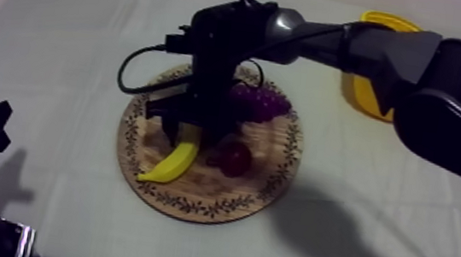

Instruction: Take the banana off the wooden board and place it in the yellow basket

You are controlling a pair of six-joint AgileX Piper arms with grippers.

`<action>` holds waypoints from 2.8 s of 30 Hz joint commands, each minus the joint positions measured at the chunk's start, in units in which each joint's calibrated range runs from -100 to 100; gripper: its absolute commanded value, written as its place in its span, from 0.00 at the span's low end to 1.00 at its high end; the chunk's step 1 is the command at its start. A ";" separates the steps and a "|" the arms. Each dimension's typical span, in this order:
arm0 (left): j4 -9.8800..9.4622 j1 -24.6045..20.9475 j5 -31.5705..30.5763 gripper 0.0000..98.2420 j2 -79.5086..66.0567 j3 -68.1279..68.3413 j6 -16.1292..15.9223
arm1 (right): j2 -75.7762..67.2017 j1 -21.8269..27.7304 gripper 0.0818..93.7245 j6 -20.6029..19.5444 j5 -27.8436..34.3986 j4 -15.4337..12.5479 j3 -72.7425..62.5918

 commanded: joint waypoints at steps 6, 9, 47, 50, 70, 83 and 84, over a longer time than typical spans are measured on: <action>0.04 0.01 -0.01 0.00 0.00 -0.03 0.00 | 0.58 -0.13 0.29 0.95 -0.27 -0.48 0.79; 0.04 0.01 -0.01 0.00 0.00 -0.03 0.00 | -0.37 -0.35 0.21 1.37 -0.13 -0.51 1.25; 0.04 0.01 -0.01 0.00 0.00 -0.03 0.00 | -34.66 32.03 0.19 9.11 -2.65 7.12 17.11; 0.04 0.01 -0.01 0.00 0.00 -0.03 0.02 | -33.63 33.34 0.22 9.25 -4.42 8.13 18.90; 0.04 0.01 -0.01 0.00 0.00 -0.03 -0.01 | -52.05 35.05 0.52 9.39 -12.58 12.36 39.99; 0.04 0.01 -0.01 0.00 0.00 -0.03 0.02 | -87.71 32.91 0.33 11.22 -14.79 13.24 55.80; 0.04 0.01 -0.01 0.00 0.00 -0.03 0.00 | -89.88 32.81 0.30 11.47 -16.05 13.17 57.87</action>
